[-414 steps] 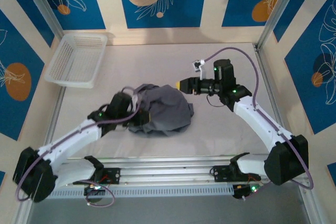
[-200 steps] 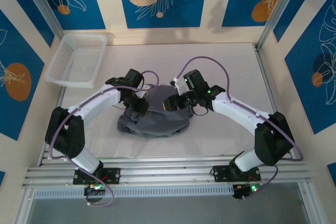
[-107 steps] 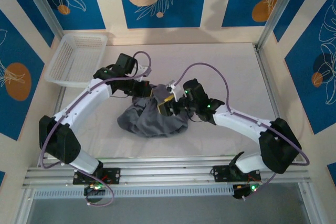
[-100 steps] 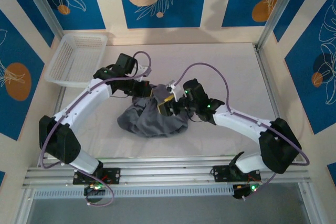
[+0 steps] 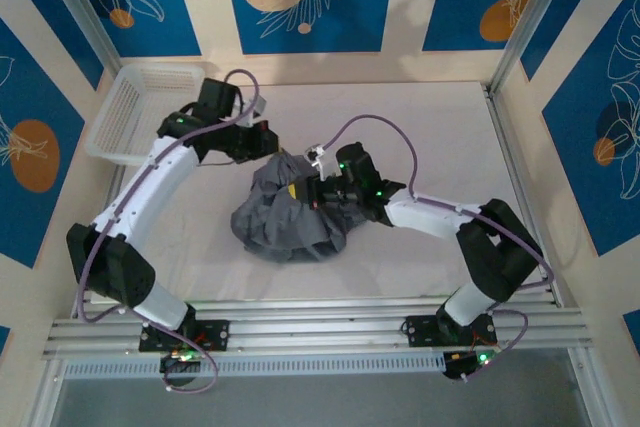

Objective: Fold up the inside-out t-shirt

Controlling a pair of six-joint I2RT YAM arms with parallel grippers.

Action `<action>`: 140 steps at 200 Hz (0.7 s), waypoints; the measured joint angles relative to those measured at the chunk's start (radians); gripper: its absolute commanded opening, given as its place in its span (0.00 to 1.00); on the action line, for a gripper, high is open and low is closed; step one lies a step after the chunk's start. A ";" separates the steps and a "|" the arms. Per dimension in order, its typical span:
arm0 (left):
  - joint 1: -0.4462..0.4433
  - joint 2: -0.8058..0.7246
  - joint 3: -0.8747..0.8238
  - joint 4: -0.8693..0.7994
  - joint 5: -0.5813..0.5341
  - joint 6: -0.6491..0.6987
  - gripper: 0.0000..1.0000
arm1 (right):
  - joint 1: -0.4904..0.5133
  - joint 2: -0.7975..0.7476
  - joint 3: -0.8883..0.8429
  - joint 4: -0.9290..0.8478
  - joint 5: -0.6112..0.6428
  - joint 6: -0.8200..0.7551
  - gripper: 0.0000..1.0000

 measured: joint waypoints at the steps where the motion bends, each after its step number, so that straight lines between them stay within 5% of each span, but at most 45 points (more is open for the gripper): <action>1: 0.006 0.000 0.001 -0.004 -0.004 0.007 0.01 | 0.000 0.000 0.000 0.000 0.000 0.000 0.00; 15: 0.053 0.002 0.000 -0.019 -0.066 0.054 0.09 | -0.055 -0.080 -0.063 0.068 -0.111 0.019 0.00; 40: 0.110 0.028 -0.030 -0.013 -0.117 0.114 0.45 | -0.181 -0.183 -0.156 0.160 -0.291 0.090 0.00; 68: 0.111 0.006 -0.135 0.067 -0.053 0.114 0.63 | -0.235 -0.188 -0.158 0.165 -0.381 0.110 0.00; 94: 0.080 -0.118 -0.259 0.201 0.051 0.117 0.70 | -0.244 -0.188 -0.157 0.159 -0.407 0.114 0.00; 140: -0.126 -0.216 -0.292 0.340 0.172 0.161 0.76 | -0.245 -0.162 -0.132 0.147 -0.436 0.121 0.00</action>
